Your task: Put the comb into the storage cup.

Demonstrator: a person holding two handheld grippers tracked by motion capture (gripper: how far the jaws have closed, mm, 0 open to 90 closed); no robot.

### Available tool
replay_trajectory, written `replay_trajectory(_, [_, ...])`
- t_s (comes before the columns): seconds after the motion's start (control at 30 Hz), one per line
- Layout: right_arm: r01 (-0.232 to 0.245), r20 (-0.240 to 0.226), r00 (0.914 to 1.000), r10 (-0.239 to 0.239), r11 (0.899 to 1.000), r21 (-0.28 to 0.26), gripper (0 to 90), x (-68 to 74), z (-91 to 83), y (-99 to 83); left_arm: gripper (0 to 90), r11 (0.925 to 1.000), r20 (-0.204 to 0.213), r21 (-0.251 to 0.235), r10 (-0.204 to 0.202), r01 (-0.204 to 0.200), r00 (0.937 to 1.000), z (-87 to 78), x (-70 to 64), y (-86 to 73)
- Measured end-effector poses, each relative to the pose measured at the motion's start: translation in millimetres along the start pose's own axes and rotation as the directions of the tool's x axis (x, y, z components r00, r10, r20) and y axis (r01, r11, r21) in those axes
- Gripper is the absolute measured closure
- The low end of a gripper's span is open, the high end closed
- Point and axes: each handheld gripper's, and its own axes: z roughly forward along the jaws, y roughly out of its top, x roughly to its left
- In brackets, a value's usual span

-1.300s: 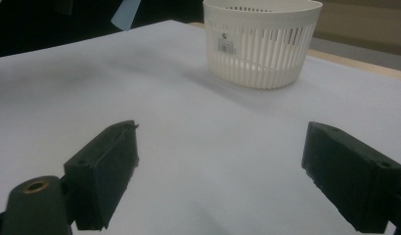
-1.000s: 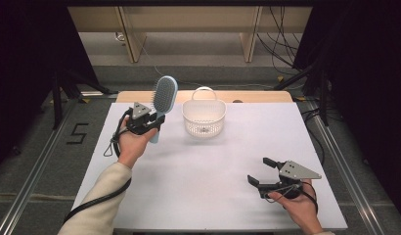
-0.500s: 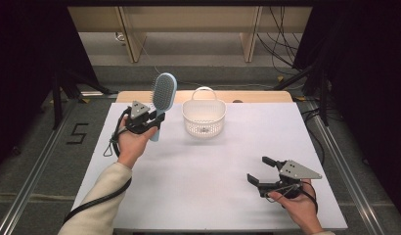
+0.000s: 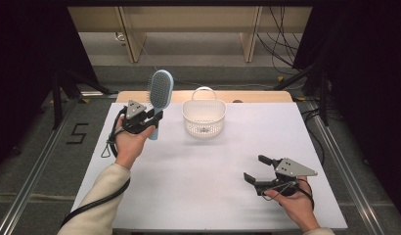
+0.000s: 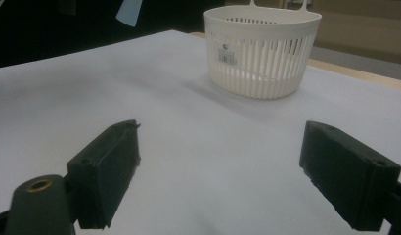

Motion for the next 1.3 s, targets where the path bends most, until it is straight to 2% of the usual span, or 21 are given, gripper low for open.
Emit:
replay_trajectory(0.17, [0.0, 0.002, 1.0, 0.0, 1.0, -0.001, 15.6, 0.1, 0.1, 0.0, 69.9, 1.0, 0.0, -0.007, -0.002, 0.002, 1.0, 1.4, 0.4, -0.9])
replay_trajectory(0.57, [-0.003, 0.009, 1.0, 0.003, 1.0, -0.003, 15.6, 0.0, -0.6, -0.2, 69.9, 0.9992, -0.005, -0.012, 0.038, -0.038, 0.9993, 4.9, -1.6, -1.3])
replay_trajectory(1.0, [-0.007, 0.012, 0.9999, 0.008, 1.0, -0.004, 15.6, 0.1, -0.3, -0.7, 69.8, 0.9986, -0.013, -0.025, 0.046, -0.046, 0.9989, 7.4, 0.3, -2.5])
replay_trajectory(1.3, [-0.008, 0.014, 0.9999, 0.008, 1.0, -0.009, 15.6, -0.2, -0.5, -0.7, 69.9, 0.998, -0.005, -0.043, 0.047, -0.047, 0.9989, 10.6, -3.4, 0.2])
